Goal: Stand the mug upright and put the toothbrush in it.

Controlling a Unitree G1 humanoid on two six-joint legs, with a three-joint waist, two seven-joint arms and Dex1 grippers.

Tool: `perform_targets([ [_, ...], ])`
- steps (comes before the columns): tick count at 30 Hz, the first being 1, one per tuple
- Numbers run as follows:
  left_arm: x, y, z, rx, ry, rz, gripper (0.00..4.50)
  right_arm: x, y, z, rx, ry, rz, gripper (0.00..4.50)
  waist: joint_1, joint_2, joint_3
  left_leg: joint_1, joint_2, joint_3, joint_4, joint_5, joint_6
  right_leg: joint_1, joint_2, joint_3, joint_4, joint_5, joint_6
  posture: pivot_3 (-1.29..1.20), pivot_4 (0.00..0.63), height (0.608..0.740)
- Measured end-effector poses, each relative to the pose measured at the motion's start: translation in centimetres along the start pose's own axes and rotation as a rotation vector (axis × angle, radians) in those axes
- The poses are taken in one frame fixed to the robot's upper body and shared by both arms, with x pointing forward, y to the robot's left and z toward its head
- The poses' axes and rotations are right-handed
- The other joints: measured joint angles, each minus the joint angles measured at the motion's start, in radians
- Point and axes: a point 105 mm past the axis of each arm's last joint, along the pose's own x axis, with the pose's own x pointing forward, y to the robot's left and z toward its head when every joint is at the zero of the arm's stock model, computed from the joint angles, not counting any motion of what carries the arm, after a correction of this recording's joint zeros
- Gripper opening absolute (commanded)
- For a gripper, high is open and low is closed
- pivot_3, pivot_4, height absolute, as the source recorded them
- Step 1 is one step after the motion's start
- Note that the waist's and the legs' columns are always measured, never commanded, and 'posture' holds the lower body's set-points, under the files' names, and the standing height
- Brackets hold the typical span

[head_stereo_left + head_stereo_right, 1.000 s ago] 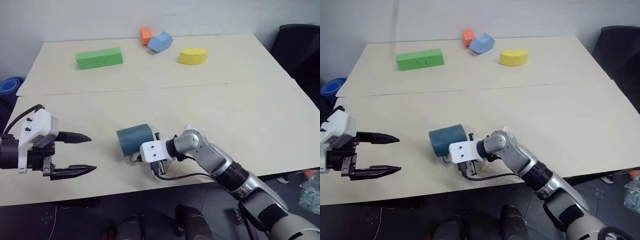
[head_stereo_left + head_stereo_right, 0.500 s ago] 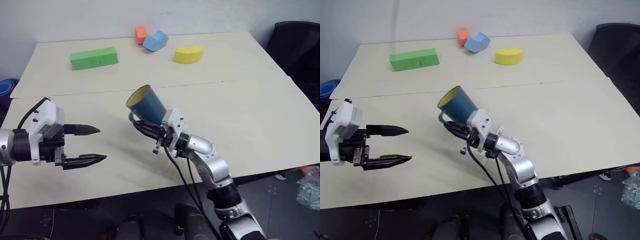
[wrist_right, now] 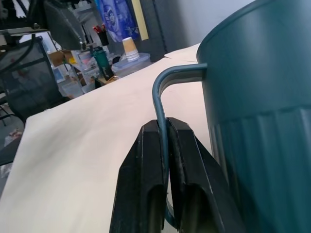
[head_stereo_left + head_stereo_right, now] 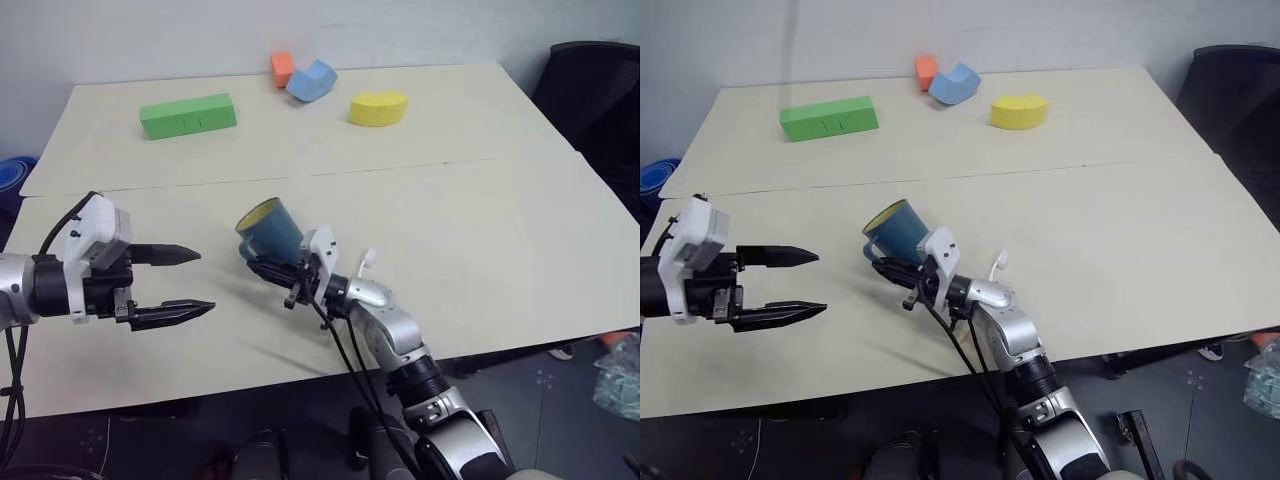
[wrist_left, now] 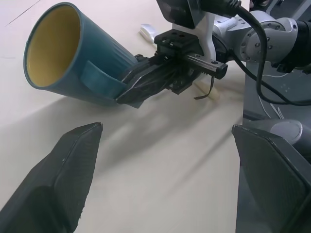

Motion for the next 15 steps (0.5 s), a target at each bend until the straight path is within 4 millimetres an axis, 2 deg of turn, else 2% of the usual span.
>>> perform_targets([
  [4, -0.1, 0.0, 0.0, 0.007, 0.000, 0.004, 4.50, -1.0, 0.1, -0.9, 0.029, 0.031, 0.003, 2.04, 0.001, 0.000, 0.000, 0.000, 0.000, 0.000, 0.000, 0.000, 0.000, 0.000, 0.000, 0.000, 0.000, 0.000, 0.000, 0.00, 0.150, 0.740],
  [11, 0.0, -0.1, -0.1, 0.019, 0.004, -0.014, 4.50, -2.4, -0.4, 0.4, -0.039, 0.052, -0.031, 4.48, 0.004, 0.000, 0.000, 0.000, 0.000, 0.001, 0.000, 0.000, 0.000, 0.000, 0.000, 0.001, 0.000, 0.000, 0.000, 0.00, 0.150, 0.740],
  [15, 0.3, -0.2, -0.2, 0.021, 0.004, -0.035, 4.50, -4.7, -0.8, 0.5, -0.101, 0.134, -0.074, 4.48, 0.007, 0.000, 0.000, 0.000, 0.000, 0.001, 0.000, 0.000, 0.000, 0.000, 0.000, 0.001, 0.000, 0.000, 0.000, 0.00, 0.150, 0.740],
])
